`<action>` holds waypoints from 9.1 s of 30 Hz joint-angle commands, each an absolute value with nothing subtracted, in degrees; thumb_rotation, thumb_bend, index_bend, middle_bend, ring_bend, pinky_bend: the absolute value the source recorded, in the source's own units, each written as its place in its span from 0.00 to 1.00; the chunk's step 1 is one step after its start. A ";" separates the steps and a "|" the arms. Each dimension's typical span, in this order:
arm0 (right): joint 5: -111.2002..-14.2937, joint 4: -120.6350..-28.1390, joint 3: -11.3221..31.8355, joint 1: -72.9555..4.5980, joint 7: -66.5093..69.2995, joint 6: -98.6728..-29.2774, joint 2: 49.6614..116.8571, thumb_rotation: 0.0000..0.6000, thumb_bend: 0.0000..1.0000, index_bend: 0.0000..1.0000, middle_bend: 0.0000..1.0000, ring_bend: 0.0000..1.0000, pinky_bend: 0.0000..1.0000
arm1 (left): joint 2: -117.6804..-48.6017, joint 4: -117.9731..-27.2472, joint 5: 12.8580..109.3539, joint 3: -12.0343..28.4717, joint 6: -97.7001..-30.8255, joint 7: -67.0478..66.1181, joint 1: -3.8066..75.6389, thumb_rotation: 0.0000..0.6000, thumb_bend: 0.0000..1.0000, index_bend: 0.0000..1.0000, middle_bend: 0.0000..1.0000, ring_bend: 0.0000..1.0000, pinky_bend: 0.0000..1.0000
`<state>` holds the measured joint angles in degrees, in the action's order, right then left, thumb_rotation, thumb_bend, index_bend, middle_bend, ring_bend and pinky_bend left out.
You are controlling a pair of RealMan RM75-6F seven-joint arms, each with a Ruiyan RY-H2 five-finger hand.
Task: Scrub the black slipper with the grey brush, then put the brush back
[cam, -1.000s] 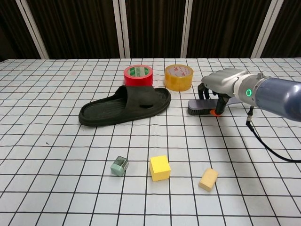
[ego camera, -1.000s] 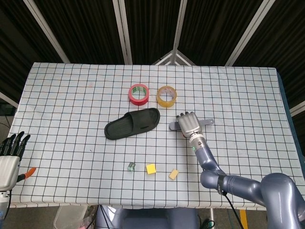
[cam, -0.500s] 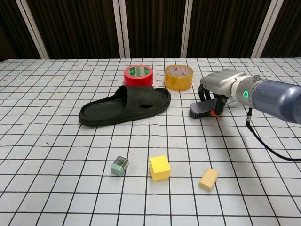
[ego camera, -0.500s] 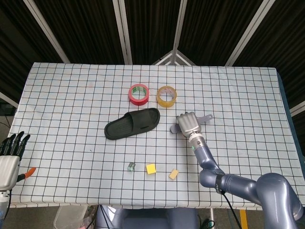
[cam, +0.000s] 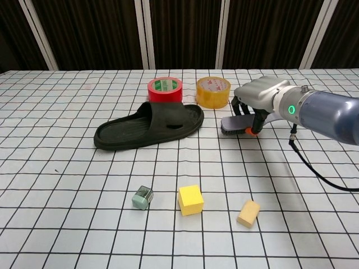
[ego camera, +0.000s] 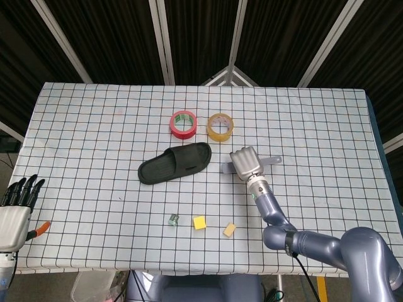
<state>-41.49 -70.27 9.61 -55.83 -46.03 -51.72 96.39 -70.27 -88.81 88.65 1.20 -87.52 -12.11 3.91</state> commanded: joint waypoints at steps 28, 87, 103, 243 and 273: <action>-37.31 -80.13 16.25 -63.80 -45.45 -49.66 92.67 1.00 0.50 0.64 0.55 0.51 0.55 | -83.54 -86.72 77.95 9.75 -52.22 -20.39 30.00 0.97 0.39 0.00 0.02 0.02 0.09; -44.03 -60.93 17.38 -70.29 -29.11 -45.11 106.09 1.00 0.54 0.68 0.58 0.54 0.58 | -89.26 -80.45 53.91 5.63 -43.73 -29.74 44.32 0.95 0.53 0.04 0.03 0.02 0.09; -43.79 -54.08 16.02 -68.43 -30.21 -43.78 105.95 1.00 0.54 0.68 0.58 0.54 0.58 | -89.66 -80.53 52.49 4.45 -44.90 -30.33 45.32 0.95 0.53 0.04 0.03 0.02 0.09; -32.89 -90.19 3.48 -50.25 -51.71 -61.78 86.19 1.00 0.54 0.03 0.28 0.37 0.60 | -72.44 -86.90 88.77 -5.01 -93.36 -6.47 10.08 0.74 0.13 0.00 0.00 0.00 0.05; -77.11 -104.56 -18.80 -12.50 -22.25 -106.98 68.29 1.00 0.49 0.00 0.00 0.00 0.02 | -71.51 -87.91 96.05 -4.62 -104.12 -10.84 1.16 0.74 0.06 0.00 0.00 0.00 0.05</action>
